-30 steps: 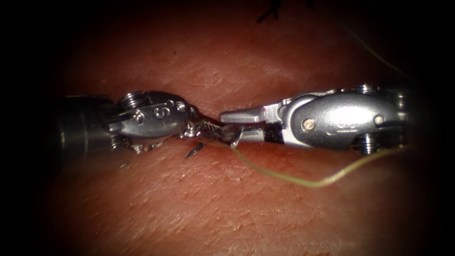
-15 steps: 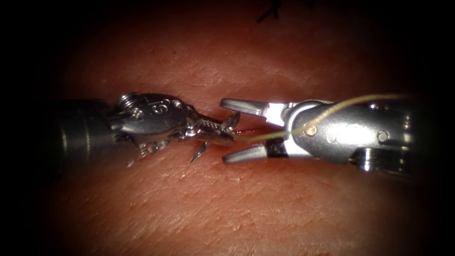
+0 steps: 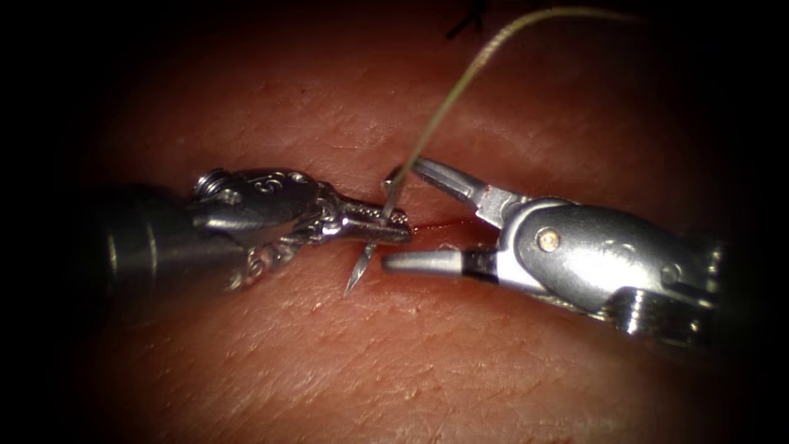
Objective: Wound Closure
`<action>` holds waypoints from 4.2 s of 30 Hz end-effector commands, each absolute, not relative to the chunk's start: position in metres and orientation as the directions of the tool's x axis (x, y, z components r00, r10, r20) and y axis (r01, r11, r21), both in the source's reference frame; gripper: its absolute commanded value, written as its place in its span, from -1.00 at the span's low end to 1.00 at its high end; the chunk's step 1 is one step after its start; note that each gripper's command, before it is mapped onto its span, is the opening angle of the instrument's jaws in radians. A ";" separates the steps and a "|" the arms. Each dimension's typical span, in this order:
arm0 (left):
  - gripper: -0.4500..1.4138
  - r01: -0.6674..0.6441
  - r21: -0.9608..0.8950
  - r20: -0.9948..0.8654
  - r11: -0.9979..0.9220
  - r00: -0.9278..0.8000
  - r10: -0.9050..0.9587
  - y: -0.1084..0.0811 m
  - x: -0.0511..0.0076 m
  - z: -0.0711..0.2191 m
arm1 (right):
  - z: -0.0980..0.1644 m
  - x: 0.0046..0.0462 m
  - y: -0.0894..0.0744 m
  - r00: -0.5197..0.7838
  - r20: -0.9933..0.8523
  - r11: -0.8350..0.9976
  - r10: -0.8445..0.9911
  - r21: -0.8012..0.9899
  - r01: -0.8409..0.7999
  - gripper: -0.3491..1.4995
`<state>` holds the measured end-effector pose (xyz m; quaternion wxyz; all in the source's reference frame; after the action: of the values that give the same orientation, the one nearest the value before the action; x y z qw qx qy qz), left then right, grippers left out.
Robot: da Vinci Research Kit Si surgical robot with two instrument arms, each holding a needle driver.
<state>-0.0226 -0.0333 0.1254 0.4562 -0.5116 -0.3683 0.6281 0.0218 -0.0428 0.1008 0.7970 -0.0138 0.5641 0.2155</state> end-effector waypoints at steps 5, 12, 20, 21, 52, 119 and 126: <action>-1.00 -0.196 -0.937 -0.285 -0.290 -0.055 0.957 -0.033 -0.0231 0.126 | 0.102 0.0224 -0.043 0.288 -0.898 0.897 0.332 0.206 -0.390 0.20; -1.00 -0.194 -0.936 -0.288 -0.293 -0.057 0.956 -0.034 -0.0232 0.126 | 0.103 0.0221 -0.042 0.269 -0.903 0.882 0.335 0.200 -0.427 0.11; -1.00 -0.195 -0.936 -0.289 -0.294 -0.057 0.956 -0.034 -0.0233 0.126 | 0.103 0.0220 -0.041 0.249 -0.907 0.876 0.340 0.209 -0.434 -0.02; -1.00 -0.195 -0.936 -0.289 -0.295 -0.056 0.956 -0.034 -0.0234 0.126 | 0.103 0.0220 -0.041 0.248 -0.907 0.877 0.340 0.211 -0.432 -0.06; -1.00 -0.198 -0.932 -0.298 -0.303 -0.055 0.953 -0.034 -0.0240 0.126 | 0.103 0.0239 -0.041 0.262 -0.907 0.890 0.330 0.206 -0.407 -0.73; -0.39 -0.056 -0.272 -0.883 -0.961 -0.382 0.273 -0.040 -0.0232 0.134 | 0.108 0.0191 -0.036 0.148 -0.978 0.989 -0.145 -0.148 -0.010 -1.00; -0.44 -0.049 -0.290 -0.880 -0.956 -0.379 0.287 -0.040 -0.0238 0.135 | 0.109 0.0205 -0.037 0.140 -0.968 0.977 -0.210 -0.213 -0.004 -1.00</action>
<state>-0.0234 -0.0404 0.1340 0.1028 -0.5469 -0.1111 0.8234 0.0198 -0.0372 0.1088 0.7505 -0.0844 0.6517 -0.0691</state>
